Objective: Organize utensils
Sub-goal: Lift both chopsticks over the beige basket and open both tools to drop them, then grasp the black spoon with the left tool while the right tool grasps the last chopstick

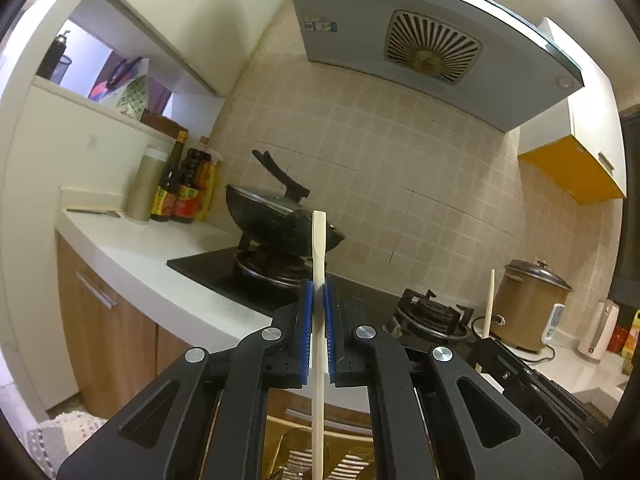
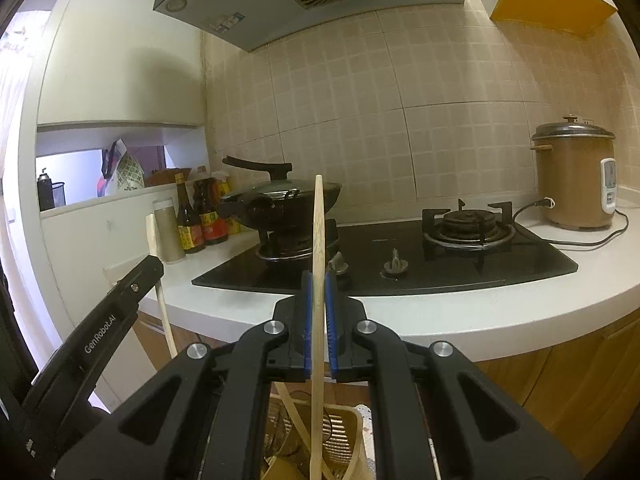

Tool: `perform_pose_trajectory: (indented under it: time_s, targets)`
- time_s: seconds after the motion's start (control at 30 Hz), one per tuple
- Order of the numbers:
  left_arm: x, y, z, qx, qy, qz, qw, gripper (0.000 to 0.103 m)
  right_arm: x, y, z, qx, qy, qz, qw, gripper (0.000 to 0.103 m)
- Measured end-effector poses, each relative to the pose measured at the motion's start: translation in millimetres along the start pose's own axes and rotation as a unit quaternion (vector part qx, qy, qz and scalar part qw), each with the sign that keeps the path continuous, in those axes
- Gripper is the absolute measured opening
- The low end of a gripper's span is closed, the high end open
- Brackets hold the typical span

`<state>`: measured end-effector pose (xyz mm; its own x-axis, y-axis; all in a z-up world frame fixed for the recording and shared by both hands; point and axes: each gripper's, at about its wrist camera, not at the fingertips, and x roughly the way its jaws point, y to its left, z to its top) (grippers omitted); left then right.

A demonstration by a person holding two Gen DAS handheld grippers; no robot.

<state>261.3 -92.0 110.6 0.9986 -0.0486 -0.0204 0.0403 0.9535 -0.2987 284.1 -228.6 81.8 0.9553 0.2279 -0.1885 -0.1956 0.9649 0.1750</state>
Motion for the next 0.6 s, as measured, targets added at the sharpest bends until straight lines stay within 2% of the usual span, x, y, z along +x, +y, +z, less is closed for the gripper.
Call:
perform_pose_trajectory:
  time_s: [0.1, 0.13, 0.23, 0.4, 0.6]
  targets:
    - [-6.7, 0.2, -0.4, 0.013, 0.005, -0.006, 0.9999, 0.01, -9.3, 0.4, -3.7, -0.001, -0.001, 0.001, 1.0, 0.005]
    - [-9.2, 0.3, -0.2, 0.016, 0.009, -0.01, 0.9998, 0.022, -12.4, 0.1, -4.7, 0.002, 0.0, 0.0, 1.0, 0.005]
    - [-19.7, 1.5, 2.5, 0.028, 0.011, -0.018, 0.9994, 0.035, -23.2, 0.3, -6.7, 0.002, 0.006, -0.005, 1.0, 0.006]
    - [-42.9, 8.0, 14.9, 0.037, 0.016, -0.025, 0.9989, 0.035, -48.4, 4.2, -5.1, -0.003, 0.009, -0.009, 1.0, 0.021]
    - [-77.3, 22.7, 31.7, 0.044, 0.065, -0.052, 0.9956, 0.035, -91.8, 10.6, -5.4, 0.0, 0.029, -0.004, 1.0, 0.022]
